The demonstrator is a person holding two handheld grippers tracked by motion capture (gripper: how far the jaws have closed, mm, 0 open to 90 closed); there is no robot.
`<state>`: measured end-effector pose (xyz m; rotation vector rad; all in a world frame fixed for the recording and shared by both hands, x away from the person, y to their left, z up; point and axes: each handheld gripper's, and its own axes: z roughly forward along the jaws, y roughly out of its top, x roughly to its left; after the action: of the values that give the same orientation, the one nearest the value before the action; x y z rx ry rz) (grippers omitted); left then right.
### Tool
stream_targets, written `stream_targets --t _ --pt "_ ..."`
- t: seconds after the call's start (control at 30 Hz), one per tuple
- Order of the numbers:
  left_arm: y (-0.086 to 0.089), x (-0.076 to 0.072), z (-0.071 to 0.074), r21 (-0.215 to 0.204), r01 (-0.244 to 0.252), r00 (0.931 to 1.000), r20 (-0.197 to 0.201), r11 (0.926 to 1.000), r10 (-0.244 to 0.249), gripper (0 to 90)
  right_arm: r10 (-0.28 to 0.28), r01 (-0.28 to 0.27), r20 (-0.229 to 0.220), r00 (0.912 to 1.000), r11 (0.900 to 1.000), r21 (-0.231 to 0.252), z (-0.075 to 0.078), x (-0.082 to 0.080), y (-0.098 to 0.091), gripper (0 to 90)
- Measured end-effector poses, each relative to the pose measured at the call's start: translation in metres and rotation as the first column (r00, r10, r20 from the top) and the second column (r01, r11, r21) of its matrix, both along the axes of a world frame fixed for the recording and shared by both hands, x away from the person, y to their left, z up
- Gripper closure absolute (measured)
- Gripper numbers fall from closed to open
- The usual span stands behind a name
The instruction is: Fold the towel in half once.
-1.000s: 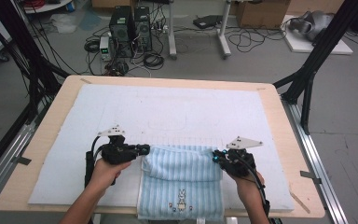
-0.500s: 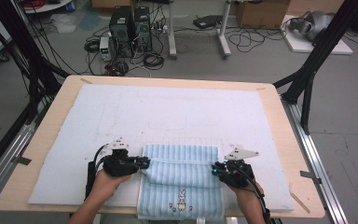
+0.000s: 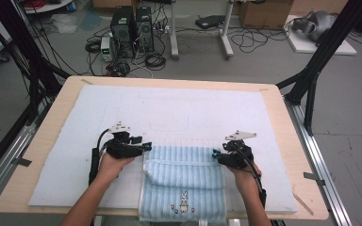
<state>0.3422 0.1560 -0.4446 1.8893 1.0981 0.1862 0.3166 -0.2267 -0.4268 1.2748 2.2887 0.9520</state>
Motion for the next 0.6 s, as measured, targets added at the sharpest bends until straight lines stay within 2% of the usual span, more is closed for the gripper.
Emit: stream_targets --t 0.03,0.1,0.13,0.17,0.2,0.23,0.33,0.43,0.47,0.53,0.6 --pt "-0.001 0.001 -0.004 0.019 0.009 0.9998 -0.017 0.9998 -0.008 43.4 0.007 -0.007 -0.007 0.9999 1.0000 -0.005 -0.002 0.002 0.002 53.6" --pt "-0.002 0.000 -0.005 0.036 0.020 0.9998 0.001 0.9991 -0.020 49.8 0.008 -0.008 -0.028 0.9996 0.9999 -0.014 -0.008 0.005 0.004 60.4" --pt "-0.003 0.000 -0.005 0.032 0.032 0.9995 -0.004 0.9990 -0.032 65.4 0.008 -0.008 -0.048 0.9988 1.0000 0.002 -0.011 0.006 0.004 64.5" --pt "-0.004 0.000 -0.006 0.052 0.040 0.9992 -0.001 0.9978 -0.040 74.8 0.008 -0.007 -0.046 0.9989 0.9996 0.027 -0.013 0.007 0.003 69.7" --pt "-0.004 0.001 -0.006 0.055 0.044 0.9990 0.008 0.9975 -0.044 83.2 0.020 -0.018 -0.053 0.9984 0.9984 0.054 -0.013 0.008 0.001 78.6" --pt "-0.004 0.002 -0.006 0.049 0.029 0.9996 0.005 0.9984 -0.029 85.9 0.035 -0.030 -0.067 0.9972 0.9968 0.074 -0.013 0.008 0.001 82.4" --pt "-0.002 0.006 -0.006 0.021 -0.013 0.9997 0.023 0.9997 0.012 87.0 0.057 -0.056 -0.028 0.9980 0.9978 0.036 -0.011 0.009 0.003 84.6" --pt "0.002 0.013 -0.006 -0.028 -0.055 0.9981 0.027 0.9981 0.056 87.2 0.039 -0.039 0.000 0.9992 0.9979 0.051 -0.009 0.015 0.003 84.6" --pt "0.003 0.018 -0.005 -0.031 -0.058 0.9982 0.012 0.9978 0.058 87.2 0.031 -0.031 0.007 0.9995 0.9979 0.057 -0.008 0.018 0.004 84.6" --pt "0.002 0.027 0.001 -0.027 -0.071 0.9968 0.035 0.9971 0.072 87.2 0.020 -0.021 0.026 0.9995 0.9985 0.051 -0.006 0.026 0.005 84.6" --pt "0.003 0.037 0.008 -0.028 -0.075 0.9964 0.037 0.9968 0.076 87.2 0.006 -0.008 0.043 0.9991 0.9987 0.050 -0.004 0.036 0.008 84.6"
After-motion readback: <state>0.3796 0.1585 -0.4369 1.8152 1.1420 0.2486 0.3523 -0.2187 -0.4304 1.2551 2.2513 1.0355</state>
